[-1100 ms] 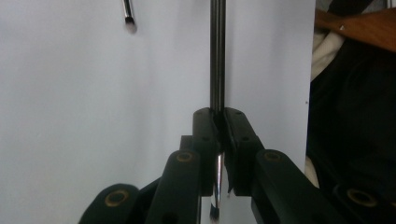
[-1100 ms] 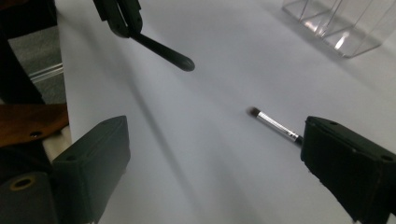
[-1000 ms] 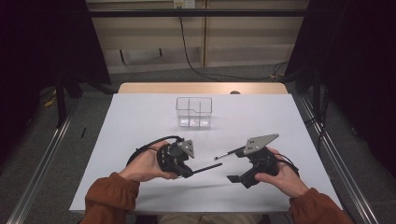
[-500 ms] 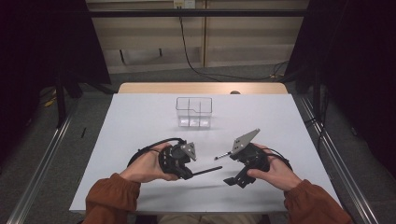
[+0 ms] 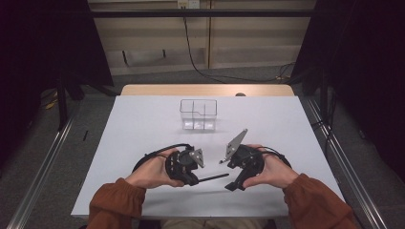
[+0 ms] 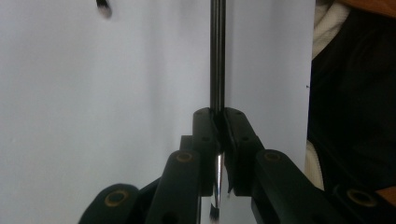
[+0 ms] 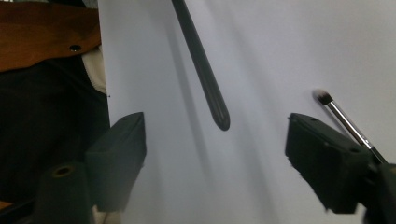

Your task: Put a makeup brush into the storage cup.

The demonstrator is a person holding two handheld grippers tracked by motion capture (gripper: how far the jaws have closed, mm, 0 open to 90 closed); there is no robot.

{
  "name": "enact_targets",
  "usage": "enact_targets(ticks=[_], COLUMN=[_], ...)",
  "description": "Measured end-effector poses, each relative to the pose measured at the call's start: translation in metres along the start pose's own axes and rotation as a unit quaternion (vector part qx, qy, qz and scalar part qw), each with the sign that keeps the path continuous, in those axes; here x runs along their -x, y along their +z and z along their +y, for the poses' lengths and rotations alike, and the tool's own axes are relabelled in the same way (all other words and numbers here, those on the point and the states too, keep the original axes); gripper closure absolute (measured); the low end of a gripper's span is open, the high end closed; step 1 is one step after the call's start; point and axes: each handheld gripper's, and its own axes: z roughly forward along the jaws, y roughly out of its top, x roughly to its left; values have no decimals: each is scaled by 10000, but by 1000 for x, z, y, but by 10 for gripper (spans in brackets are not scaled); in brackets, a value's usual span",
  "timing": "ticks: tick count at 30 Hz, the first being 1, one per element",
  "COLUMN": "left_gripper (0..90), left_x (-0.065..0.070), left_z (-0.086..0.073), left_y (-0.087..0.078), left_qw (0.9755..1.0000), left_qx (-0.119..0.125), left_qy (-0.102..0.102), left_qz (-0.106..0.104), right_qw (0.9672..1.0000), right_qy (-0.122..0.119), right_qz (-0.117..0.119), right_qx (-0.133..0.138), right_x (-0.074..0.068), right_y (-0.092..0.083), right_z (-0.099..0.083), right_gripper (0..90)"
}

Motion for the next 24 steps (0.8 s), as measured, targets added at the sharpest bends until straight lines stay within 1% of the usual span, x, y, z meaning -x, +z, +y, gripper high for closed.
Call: enact_targets(ticks=[2, 3, 4, 5, 7, 9, 11, 12, 14, 15, 16, 17, 18, 20, 21, 23, 24], left_gripper=[840, 840, 840, 840, 841, 840, 840, 840, 841, 840, 841, 840, 841, 840, 841, 840, 840], left_x=[1, 0, 1, 1, 3, 4, 4, 4, 5, 5, 5, 5, 5, 5, 4, 4, 4], left_z=[0, 0, 0, 1, 2, 3, 3, 4, 4, 4, 4, 4, 4, 4, 4, 4, 4], left_y=[0, 0, 0, 0, 1, 1, 2, 2, 2, 3, 3, 3, 3, 4, 4, 4, 5], left_qw=[10000, 10000, 10000, 10000, 10000, 10000, 10000, 9999, 9999, 9999, 9999, 9999, 9999, 9999, 9999, 9999, 9999], left_qx=[-6, -35, 5, 9, -14, -4, 26, 20, -20, -16, -21, -18, -28, -18, -28, -23, -22], left_qy=[-7, 38, -3, -1, 45, 57, 75, 110, 154, 149, 152, 144, 147, 130, 168, 146, 162], left_qz=[-1, 9, -3, 3, 21, -17, 53, 56, 1, -12, -5, 1, -6, -12, -2, -32, 1], right_qw=[9999, 9998, 9997, 9996, 9992, 9991, 9991, 9991, 9988, 9987, 9984, 9983, 9981, 9980, 9978, 9979, 9978], right_qy=[-32, -46, -65, -81, -164, -153, -143, -183, -241, -233, -293, -288, -320, -341, -334, -349, -348], right_qz=[28, 43, 81, 86, 197, 188, 190, 159, 206, 208, 202, 197, 230, 207, 232, 201, 235], right_qx=[-137, -184, -237, -249, -297, -337, -361, -344, -364, -401, -436, -467, -466, -493, -515, -516, -510], right_x=[1, 1, 1, 1, 2, 2, 3, 3, 3, 2, 1, 0, 0, -1, -1, -1, -1], right_y=[1, 2, 3, 3, 5, 6, 6, 7, 8, 8, 9, 10, 11, 13, 13, 14, 15], right_z=[4, 5, 7, 8, 10, 12, 13, 14, 15, 16, 17, 18, 19, 20, 20, 20, 21], right_gripper=[282, 304, 345, 378, 449, 468, 495, 515, 540, 542, 555, 574, 582, 598, 602, 618, 629])
